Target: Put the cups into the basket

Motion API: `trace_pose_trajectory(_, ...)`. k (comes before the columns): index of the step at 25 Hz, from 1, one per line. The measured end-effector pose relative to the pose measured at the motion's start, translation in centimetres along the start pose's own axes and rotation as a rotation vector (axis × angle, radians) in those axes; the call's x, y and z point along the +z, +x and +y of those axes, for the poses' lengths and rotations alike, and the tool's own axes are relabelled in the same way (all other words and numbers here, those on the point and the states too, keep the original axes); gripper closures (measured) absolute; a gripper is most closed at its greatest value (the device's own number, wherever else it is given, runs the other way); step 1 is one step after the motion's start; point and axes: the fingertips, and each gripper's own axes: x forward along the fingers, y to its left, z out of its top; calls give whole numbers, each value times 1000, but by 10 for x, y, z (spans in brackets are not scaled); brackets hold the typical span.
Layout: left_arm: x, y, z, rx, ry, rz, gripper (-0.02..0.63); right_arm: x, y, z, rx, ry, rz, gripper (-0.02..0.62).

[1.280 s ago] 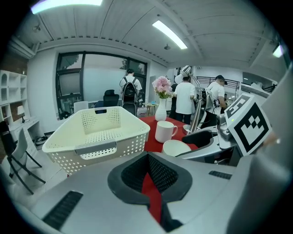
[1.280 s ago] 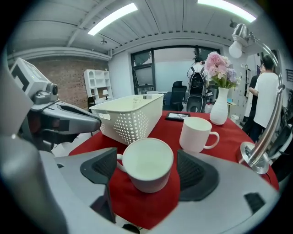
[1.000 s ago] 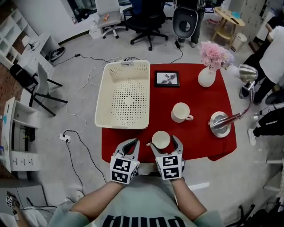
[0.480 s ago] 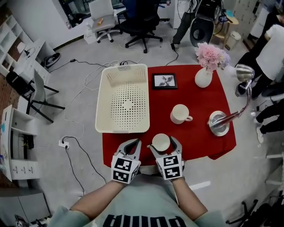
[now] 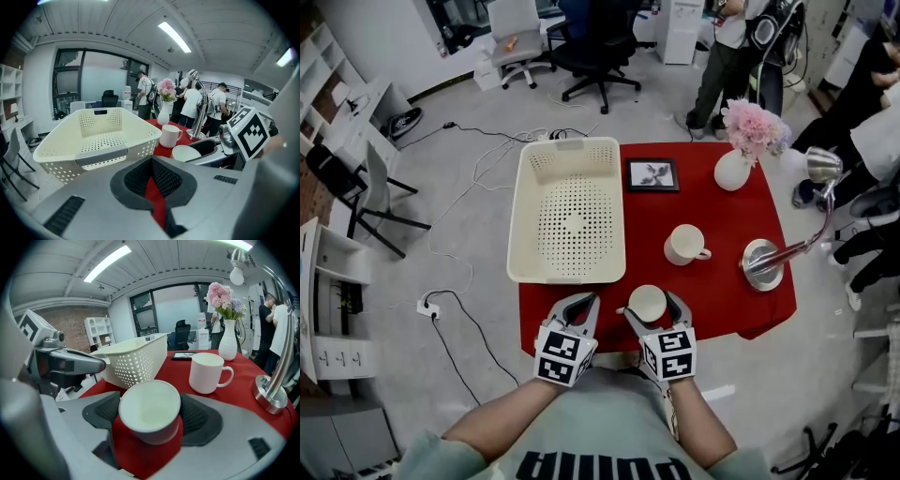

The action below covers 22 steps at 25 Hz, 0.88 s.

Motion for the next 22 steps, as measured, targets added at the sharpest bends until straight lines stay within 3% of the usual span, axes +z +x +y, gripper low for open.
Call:
trace_pose_trajectory(9, 5, -7, 1, -16, 17, -18, 603, 10, -9, 0, -17, 29, -15, 213)
trace_pose_trajectory(22, 42, -25, 0, -55, -28, -108, 603, 86, -67, 3, -57, 90, -158, 213)
